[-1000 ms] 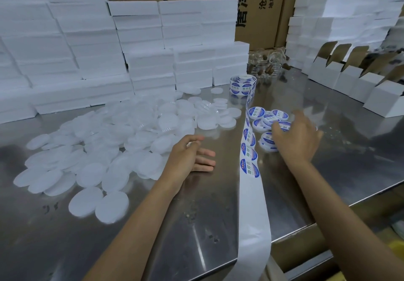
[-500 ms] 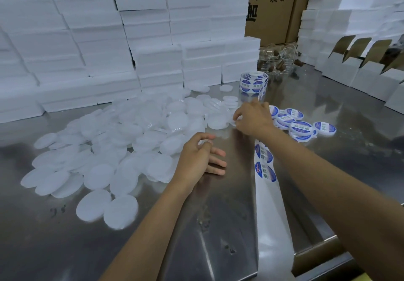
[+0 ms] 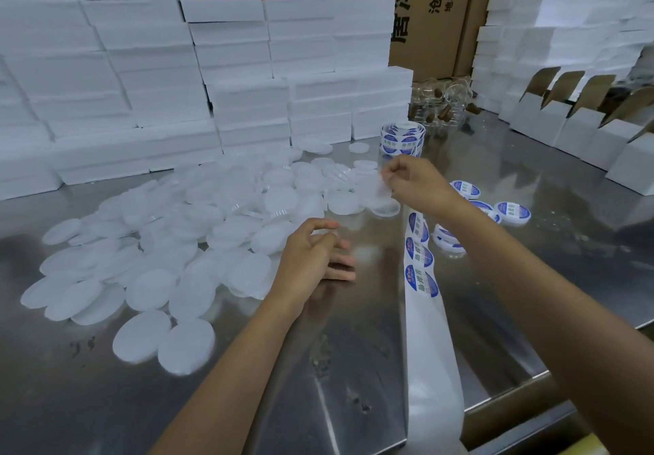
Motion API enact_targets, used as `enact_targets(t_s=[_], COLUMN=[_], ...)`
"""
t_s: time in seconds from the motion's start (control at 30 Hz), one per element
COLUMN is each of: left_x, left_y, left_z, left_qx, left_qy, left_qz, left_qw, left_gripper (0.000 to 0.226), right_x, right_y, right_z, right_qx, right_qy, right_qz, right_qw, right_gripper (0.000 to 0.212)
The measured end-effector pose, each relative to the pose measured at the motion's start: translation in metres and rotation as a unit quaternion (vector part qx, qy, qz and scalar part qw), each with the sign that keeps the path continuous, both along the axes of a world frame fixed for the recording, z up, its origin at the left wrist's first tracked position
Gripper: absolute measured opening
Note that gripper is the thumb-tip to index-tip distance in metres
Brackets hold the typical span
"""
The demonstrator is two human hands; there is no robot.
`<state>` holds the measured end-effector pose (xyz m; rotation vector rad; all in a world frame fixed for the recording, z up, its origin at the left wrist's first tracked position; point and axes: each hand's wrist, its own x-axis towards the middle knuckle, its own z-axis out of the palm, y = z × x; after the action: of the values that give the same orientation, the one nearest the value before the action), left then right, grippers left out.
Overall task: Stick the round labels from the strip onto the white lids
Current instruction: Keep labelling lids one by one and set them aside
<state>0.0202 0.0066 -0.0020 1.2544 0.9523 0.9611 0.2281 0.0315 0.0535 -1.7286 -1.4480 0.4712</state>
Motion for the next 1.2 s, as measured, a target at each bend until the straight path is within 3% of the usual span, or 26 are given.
enact_targets(t_s=[0.07, 0.2, 0.33, 0.4, 0.5, 0.57, 0.63, 0.7, 0.83, 0.97, 1.07, 1.2], left_x=[0.001, 0.005, 0.008, 0.008, 0.006, 0.004, 0.003, 0.003, 0.004, 0.004, 0.002, -0.004], left_y=[-0.002, -0.011, -0.02, -0.021, -0.02, -0.019, -0.018, -0.017, -0.013, -0.009, -0.005, -0.002], left_z=[0.003, 0.008, 0.009, 0.009, 0.009, 0.009, 0.009, 0.007, 0.002, -0.001, -0.001, -0.001], left_qx=[0.0, 0.033, 0.043, 0.037, 0.053, 0.035, 0.008, 0.0, 0.017, 0.081, 0.122, 0.122], left_qy=[-0.019, -0.019, -0.043, -0.059, -0.053, -0.073, -0.101, -0.113, -0.109, -0.019, 0.041, 0.059], left_qz=[0.008, -0.003, -0.015, -0.01, 0.007, 0.004, -0.011, -0.019, -0.017, -0.001, 0.005, 0.012], left_qw=[1.0, 0.999, 0.998, 0.998, 0.997, 0.997, 0.995, 0.993, 0.994, 0.996, 0.992, 0.991], left_gripper=[0.017, 0.036, 0.024, 0.028, 0.033, 0.032, 0.031, 0.033, 0.041, 0.046, 0.049, 0.049], right_x=[-0.004, -0.018, -0.025, -0.02, 0.0, 0.012, 0.013, 0.006, -0.019, -0.046, -0.062, -0.068], right_y=[-0.016, -0.043, -0.057, -0.062, -0.071, -0.08, -0.088, -0.091, -0.087, -0.085, -0.088, -0.092], right_z=[0.004, -0.001, -0.008, -0.008, -0.004, -0.004, -0.009, -0.021, -0.041, -0.056, -0.064, -0.069], right_qx=[-0.015, -0.053, -0.083, -0.055, -0.001, -0.052, -0.152, -0.185, -0.103, -0.035, 0.013, 0.051], right_qy=[0.09, 0.137, 0.16, 0.136, 0.006, -0.064, -0.09, -0.12, -0.103, -0.087, -0.065, -0.064], right_qz=[0.032, 0.086, 0.121, 0.104, 0.024, 0.042, 0.097, 0.136, 0.17, 0.156, 0.144, 0.139], right_qw=[0.995, 0.985, 0.976, 0.984, 1.0, 0.996, 0.98, 0.966, 0.975, 0.983, 0.987, 0.987], right_gripper=[0.013, 0.014, 0.015, 0.01, 0.008, 0.013, 0.01, 0.018, 0.031, 0.032, 0.028, 0.017])
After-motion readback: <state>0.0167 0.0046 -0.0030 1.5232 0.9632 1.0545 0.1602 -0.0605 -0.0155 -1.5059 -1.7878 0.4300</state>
